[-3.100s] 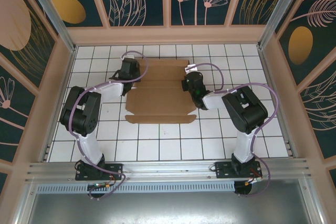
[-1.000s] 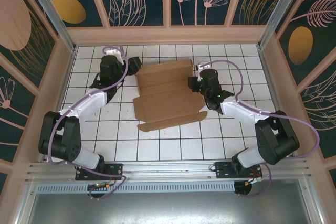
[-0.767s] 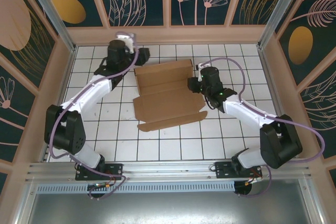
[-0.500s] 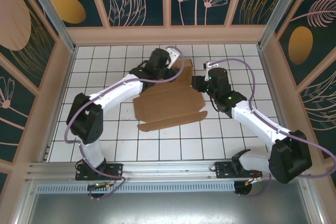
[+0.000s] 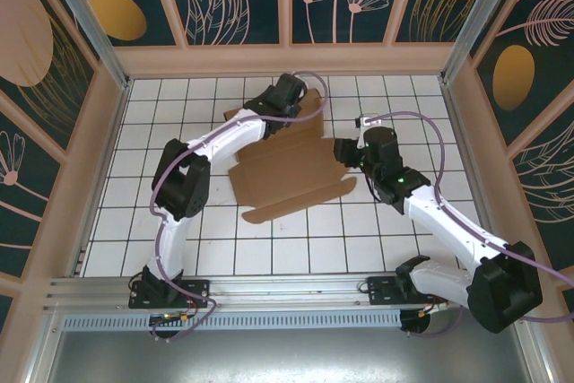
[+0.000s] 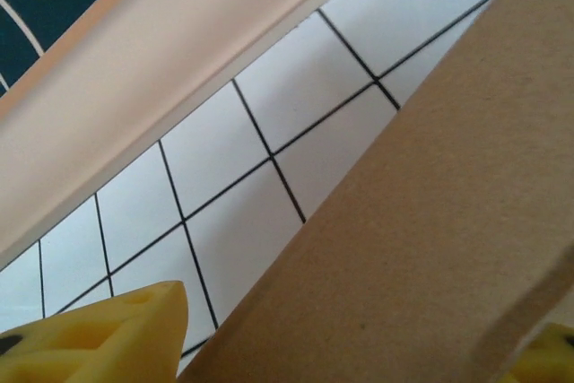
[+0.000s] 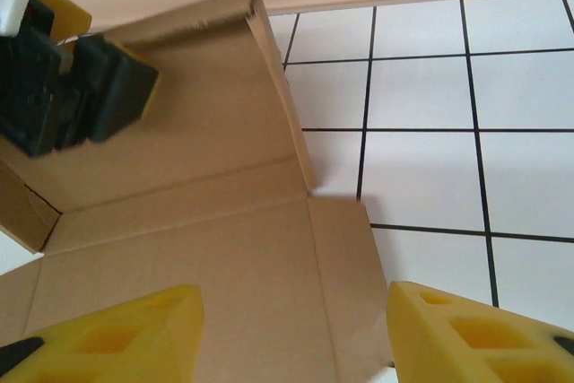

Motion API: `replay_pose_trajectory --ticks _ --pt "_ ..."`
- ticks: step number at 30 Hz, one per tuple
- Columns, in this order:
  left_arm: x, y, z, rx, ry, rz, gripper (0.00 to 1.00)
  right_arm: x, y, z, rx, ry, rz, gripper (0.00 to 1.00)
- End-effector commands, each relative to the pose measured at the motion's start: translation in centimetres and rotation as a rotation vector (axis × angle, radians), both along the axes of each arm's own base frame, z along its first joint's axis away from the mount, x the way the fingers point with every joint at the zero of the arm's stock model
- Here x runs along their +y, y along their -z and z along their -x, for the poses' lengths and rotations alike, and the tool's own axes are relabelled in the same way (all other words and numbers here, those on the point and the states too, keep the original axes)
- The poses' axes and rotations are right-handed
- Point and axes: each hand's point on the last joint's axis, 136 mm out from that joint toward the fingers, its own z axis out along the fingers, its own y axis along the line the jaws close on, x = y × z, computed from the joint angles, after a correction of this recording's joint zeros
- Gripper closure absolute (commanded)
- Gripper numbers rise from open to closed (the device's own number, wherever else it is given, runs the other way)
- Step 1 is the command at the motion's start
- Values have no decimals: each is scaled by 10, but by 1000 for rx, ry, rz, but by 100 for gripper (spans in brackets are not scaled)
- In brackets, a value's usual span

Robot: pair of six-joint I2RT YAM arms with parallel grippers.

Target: Fold the paper box

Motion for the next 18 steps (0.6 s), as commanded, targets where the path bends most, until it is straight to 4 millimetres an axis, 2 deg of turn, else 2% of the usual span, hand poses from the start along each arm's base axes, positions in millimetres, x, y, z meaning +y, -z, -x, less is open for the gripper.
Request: replay_pose_trajectory --ticks 1,5,10,13,18 --pt "47 10 -30 75 -141 115 43 -2 -10 3 -22 7 -38 44" --pt "81 41 -47 208 -233 287 48 -4 -19 5 -40 12 -53 44" --pt "118 87 -43 377 -339 509 53 -7 -32 7 -60 27 -75 45" --pt "131 94 -35 399 -384 604 50 -7 -40 7 -74 27 -86 45" --pt "133 94 -12 407 -428 719 34 -5 -56 7 -92 22 -108 43"
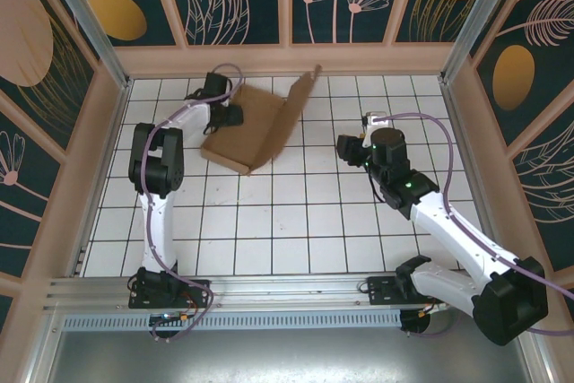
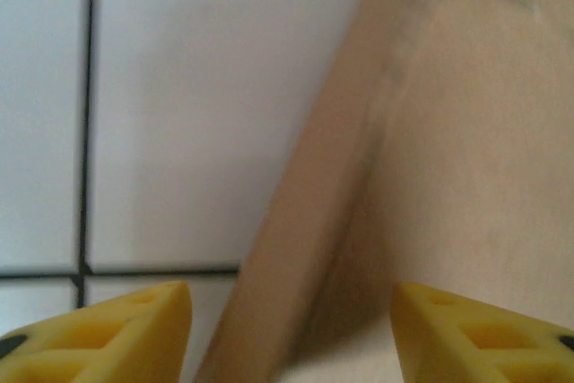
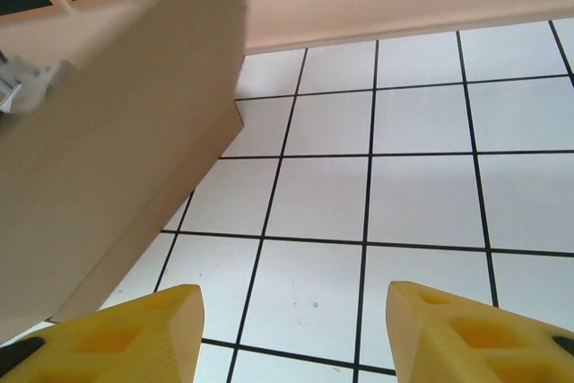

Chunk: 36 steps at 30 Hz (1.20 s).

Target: Fold the paper box

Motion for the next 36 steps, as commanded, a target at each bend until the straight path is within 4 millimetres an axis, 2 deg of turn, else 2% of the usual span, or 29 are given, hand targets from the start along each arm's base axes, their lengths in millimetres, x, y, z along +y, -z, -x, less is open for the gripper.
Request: replay_pose_trajectory --ticks 1,6,9,11,15,18,23,28,30,36 --pt "-26 -41 9 -72 -51 198 33 1 -32 -2 -45 4 -58 43" --pt "-42 -40 56 -67 -197 523 30 8 -40 -4 -47 -23 -72 42" --pt "-47 -38 89 -66 -304 692 28 11 -34 -8 -21 -29 -58 41" --pt "-54 -42 103 -80 -334 749 27 14 -29 -12 0 -32 -55 40" --pt "-92 -51 129 -84 -287 812 26 18 -29 -18 14 -29 -63 39" --pt "-113 -45 146 -67 -288 853 26 16 -32 -24 21 -7 -57 39" --pt "-142 -39 159 -56 -263 906 27 5 -36 -29 19 60 -29 39" --pt "-188 -44 166 -30 -144 932 27 -13 -38 -29 9 131 -1 40" --pt "-190 -42 169 -24 -141 936 27 -19 -39 -28 15 151 12 40" --pt "-171 -56 179 -87 -114 834 24 -37 -43 -22 33 209 34 35"
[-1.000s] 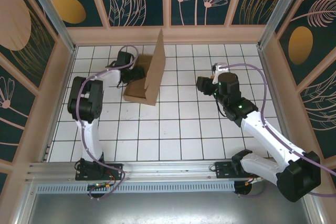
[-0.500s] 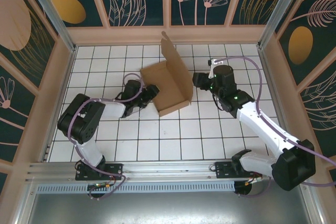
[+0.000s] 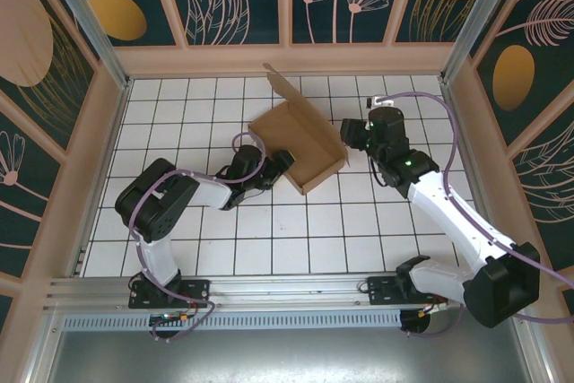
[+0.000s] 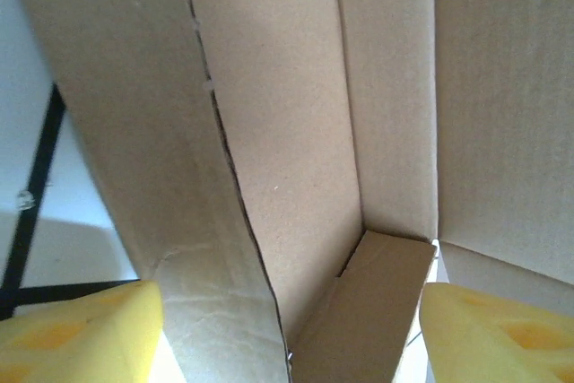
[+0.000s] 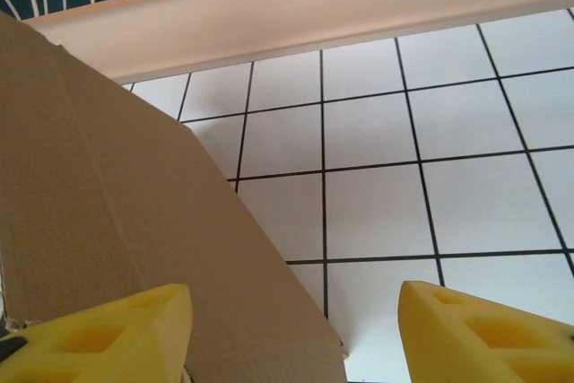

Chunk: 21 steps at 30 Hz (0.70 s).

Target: Fold the paper box

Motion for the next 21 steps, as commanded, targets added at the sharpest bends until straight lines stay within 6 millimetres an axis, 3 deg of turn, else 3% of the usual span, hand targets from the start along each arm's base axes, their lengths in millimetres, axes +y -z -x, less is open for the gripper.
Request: replay_pose_trajectory --ticks 1,5,13,17,21 --pt "11 -23 0 -87 4 -54 24 -20 -23 4 -38 82 5 33" --pt "29 -29 8 -119 7 -148 23 -33 -29 12 -57 123 -7 27" --pt "53 -47 18 -183 84 -323 22 -41 -14 30 16 129 -97 24" --pt "69 -80 10 -315 91 -465 21 -47 -3 43 77 157 -134 23" --pt "85 -126 -14 -464 30 -575 20 -57 12 56 132 221 -211 24"
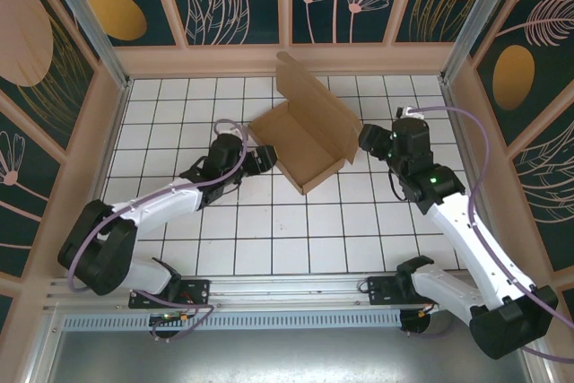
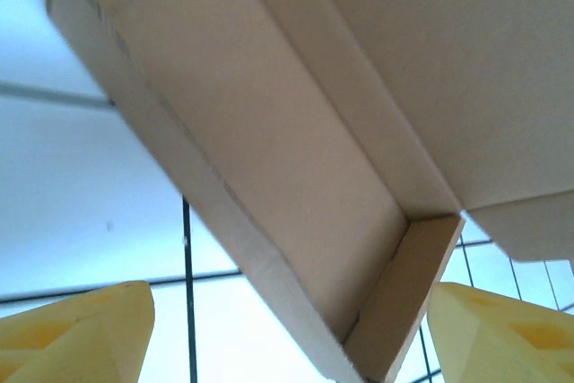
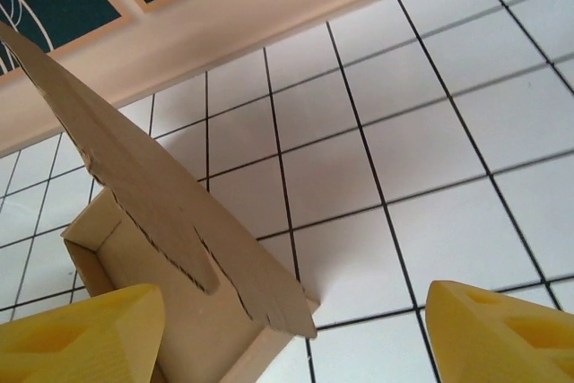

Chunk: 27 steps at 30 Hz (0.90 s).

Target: Fold the paper box

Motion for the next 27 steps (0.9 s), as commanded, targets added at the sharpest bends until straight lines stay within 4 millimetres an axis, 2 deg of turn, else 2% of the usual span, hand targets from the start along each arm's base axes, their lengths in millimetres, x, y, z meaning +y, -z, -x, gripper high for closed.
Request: replay_pose_trajectory --ticks 1,4,8,11,14,20,23,27 --pt "23 -42 -27 -169 -40 -155 20 -11 22 18 88 75 -99 24" --pt "40 -47 -48 -177 -89 -159 21 -17 38 24 130 113 -153 25" --pt "67 -41 -67 -134 -173 -25 22 -20 59 35 184 152 -252 25" --pt "69 -37 -80 -128 -188 -28 21 -14 75 42 218 151 -343 25" --pt "68 -23 -97 -92 -219 -32 21 -14 95 47 245 182 -387 26" --pt "84 -28 -147 -84 -284 22 22 -12 129 56 288 213 -455 41" --pt "69 -13 -175 -62 -170 24 26 -5 148 59 341 218 -506 49" --pt "46 28 -199 50 -52 -13 29 11 161 62 383 171 -595 64"
